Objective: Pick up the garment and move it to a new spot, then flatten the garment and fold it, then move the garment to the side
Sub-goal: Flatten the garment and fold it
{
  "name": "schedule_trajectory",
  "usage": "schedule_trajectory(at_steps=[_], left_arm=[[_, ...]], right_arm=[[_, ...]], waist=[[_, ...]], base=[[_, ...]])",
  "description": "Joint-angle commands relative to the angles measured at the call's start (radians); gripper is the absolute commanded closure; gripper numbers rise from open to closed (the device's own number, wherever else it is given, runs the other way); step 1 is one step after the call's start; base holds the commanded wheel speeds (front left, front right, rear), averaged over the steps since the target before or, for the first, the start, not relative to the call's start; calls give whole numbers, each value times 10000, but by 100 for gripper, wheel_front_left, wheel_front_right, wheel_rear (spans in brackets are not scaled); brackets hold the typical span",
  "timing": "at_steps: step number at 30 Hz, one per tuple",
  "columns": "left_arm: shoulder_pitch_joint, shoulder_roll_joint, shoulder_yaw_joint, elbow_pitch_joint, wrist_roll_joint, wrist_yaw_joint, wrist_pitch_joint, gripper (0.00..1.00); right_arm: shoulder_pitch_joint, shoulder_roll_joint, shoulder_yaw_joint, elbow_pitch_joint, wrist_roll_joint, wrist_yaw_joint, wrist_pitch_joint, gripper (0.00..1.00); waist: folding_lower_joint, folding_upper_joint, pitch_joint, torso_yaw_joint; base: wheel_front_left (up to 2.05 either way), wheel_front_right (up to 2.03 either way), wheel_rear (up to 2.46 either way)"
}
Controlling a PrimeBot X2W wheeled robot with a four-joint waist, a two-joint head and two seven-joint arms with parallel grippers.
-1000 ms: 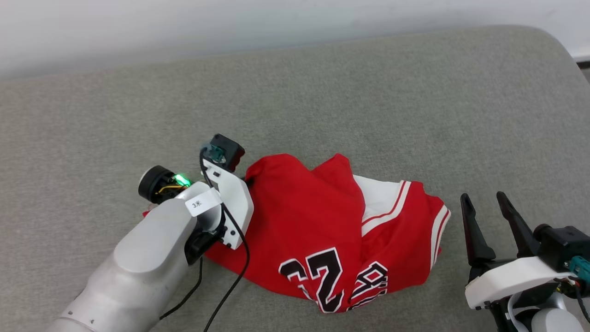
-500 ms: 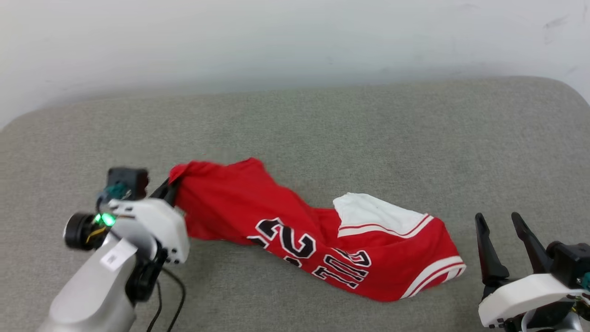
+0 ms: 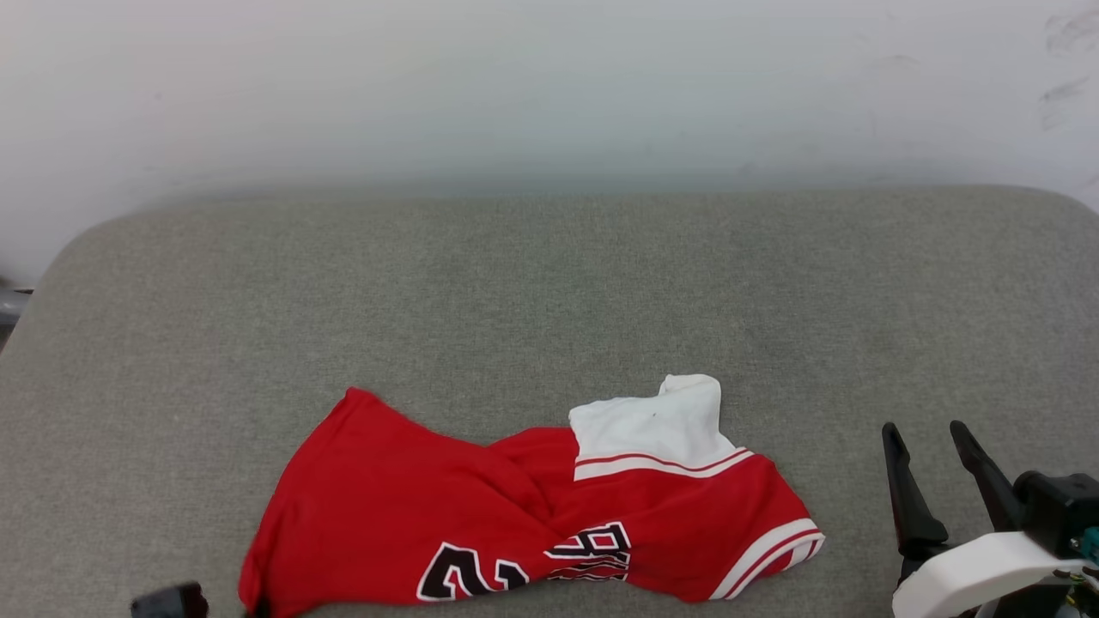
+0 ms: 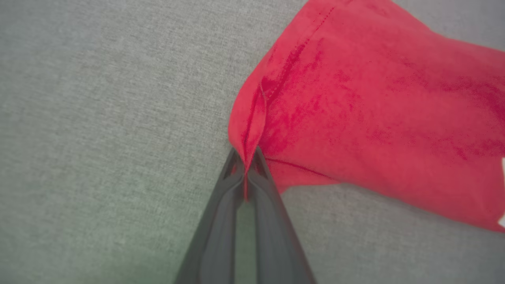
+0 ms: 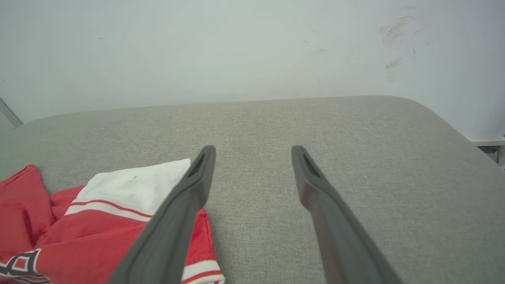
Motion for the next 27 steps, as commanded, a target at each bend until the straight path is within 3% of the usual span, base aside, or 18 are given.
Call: schedule_trajectory(at_steps=[1,8,9,10,11,19,27], left_arm=[[513,-218,-94,20,-194,-15,71,100],[1240,-1086,-759,460,-448,-617,125,100],[1123,-1120,-781,468,-371,-664,-2,64],[986,-1139,-806,468,-294,-744,-117,4],[841,-1138,-830,463,-189,-806,-261,0],[-2,-775,-460,71,815,-671,-1658,0],[-533,-768,247,-1008,1961,-515,-1922,0]], right_arm=[[147,10,29,-55,-39,-7,56,0],[310,10,-27,-174,-57,-7,185,0],[320,8,-37,-193,-62,-7,198,0],[317,10,-33,-211,-71,-7,206,0],[320,10,-40,-222,-78,-7,218,0],[275,8,-29,-305,-97,-7,213,0],[296,10,-69,-317,-48,-7,159,0]], waist=[[1,0,-94,12],[1,0,-349,117],[1,0,-368,133],[1,0,-388,148],[1,0,-412,162],[1,0,-517,158],[1,0,-559,72]], base=[[0,0,0],[0,0,0],[0,0,0],[0,0,0],[0,0,0],[0,0,0],[0,0,0]])
